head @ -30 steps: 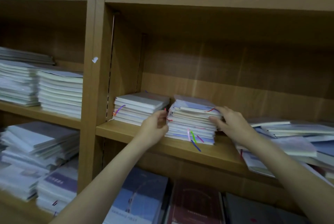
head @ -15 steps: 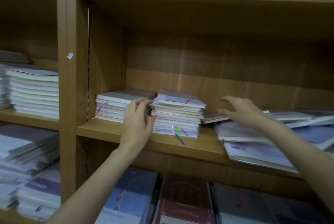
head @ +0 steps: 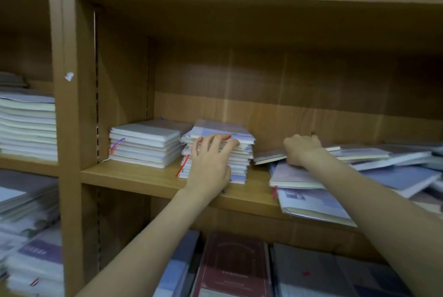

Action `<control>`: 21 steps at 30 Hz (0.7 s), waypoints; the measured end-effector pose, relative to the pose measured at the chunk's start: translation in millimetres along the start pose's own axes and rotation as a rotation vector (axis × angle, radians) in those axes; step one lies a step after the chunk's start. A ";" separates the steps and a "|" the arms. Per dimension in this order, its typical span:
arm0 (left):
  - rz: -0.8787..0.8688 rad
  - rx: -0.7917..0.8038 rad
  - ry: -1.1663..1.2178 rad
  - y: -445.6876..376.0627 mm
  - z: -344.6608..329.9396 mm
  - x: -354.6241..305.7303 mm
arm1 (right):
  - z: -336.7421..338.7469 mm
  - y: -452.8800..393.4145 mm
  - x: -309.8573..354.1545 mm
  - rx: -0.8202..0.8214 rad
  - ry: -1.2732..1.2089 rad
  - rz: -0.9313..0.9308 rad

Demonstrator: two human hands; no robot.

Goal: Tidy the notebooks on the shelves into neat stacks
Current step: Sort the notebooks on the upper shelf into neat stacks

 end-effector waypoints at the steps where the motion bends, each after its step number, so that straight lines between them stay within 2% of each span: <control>1: 0.000 0.005 0.002 -0.2 0.9 0.5 | -0.2 -0.5 0.3 -0.030 0.025 0.007; 6: 0.019 0.040 -0.010 4.3 -0.4 3.6 | 33.0 5.5 -19.5 -0.129 -0.086 0.000; 11: 0.032 0.058 0.070 5.7 -0.8 7.6 | 73.5 39.2 -60.1 -0.454 -0.224 0.071; 14: 0.118 0.108 0.283 2.0 6.6 11.0 | 87.6 62.7 -75.2 -0.673 -0.378 0.111; 16: 0.201 0.125 0.429 -3.2 16.4 11.5 | 97.0 71.3 -78.9 -0.741 -0.541 0.176; 18: 0.280 0.108 0.606 -10.7 28.4 8.1 | 105.3 74.3 -77.9 -0.740 -0.706 0.266; 21: 0.424 0.110 1.009 -25.7 45.6 -0.3 | 111.3 79.4 -67.1 -0.654 -0.978 0.395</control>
Point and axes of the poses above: each hand's wrist, its own y-axis away from the middle knuckle, its own z-axis out of the back of the hand, x = y × z, the point moved 4 cm from there along -y, towards the middle knuckle, and after that the axes turned 10 degrees about -y, right-handed, at the moved point
